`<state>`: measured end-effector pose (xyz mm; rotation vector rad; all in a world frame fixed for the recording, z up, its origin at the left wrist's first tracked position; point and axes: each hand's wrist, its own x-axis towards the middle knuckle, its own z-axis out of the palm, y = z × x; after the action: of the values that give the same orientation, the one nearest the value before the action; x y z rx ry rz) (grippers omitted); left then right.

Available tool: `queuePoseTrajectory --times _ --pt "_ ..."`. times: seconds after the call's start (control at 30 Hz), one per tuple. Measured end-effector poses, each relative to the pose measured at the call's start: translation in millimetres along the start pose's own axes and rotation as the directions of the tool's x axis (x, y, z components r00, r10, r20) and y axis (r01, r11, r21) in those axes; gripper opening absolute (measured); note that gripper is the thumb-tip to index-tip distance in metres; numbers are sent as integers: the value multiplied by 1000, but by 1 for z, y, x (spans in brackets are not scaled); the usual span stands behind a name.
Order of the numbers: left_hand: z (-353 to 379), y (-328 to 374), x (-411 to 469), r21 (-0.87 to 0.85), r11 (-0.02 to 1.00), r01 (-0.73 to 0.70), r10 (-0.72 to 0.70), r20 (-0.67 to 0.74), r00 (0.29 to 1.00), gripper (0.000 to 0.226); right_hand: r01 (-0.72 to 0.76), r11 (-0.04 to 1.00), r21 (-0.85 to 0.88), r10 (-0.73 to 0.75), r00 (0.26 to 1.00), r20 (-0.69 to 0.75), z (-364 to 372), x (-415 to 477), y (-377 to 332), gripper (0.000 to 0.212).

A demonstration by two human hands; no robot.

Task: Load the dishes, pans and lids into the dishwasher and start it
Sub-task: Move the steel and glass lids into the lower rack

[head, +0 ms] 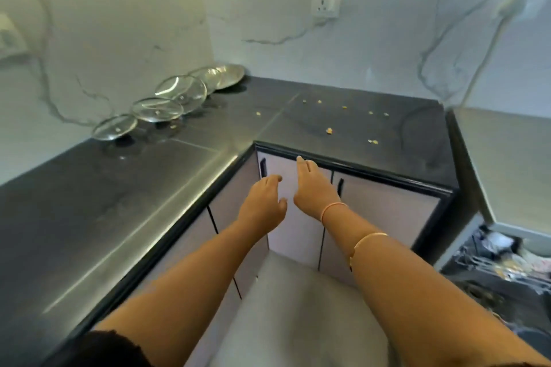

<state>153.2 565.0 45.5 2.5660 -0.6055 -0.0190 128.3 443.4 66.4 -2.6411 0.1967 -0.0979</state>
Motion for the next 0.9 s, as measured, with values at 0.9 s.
queuePoseTrajectory --times 0.9 --pt "-96 -171 412 -32 975 219 -221 -207 953 48 198 980 20 -198 959 203 19 526 -60 63"
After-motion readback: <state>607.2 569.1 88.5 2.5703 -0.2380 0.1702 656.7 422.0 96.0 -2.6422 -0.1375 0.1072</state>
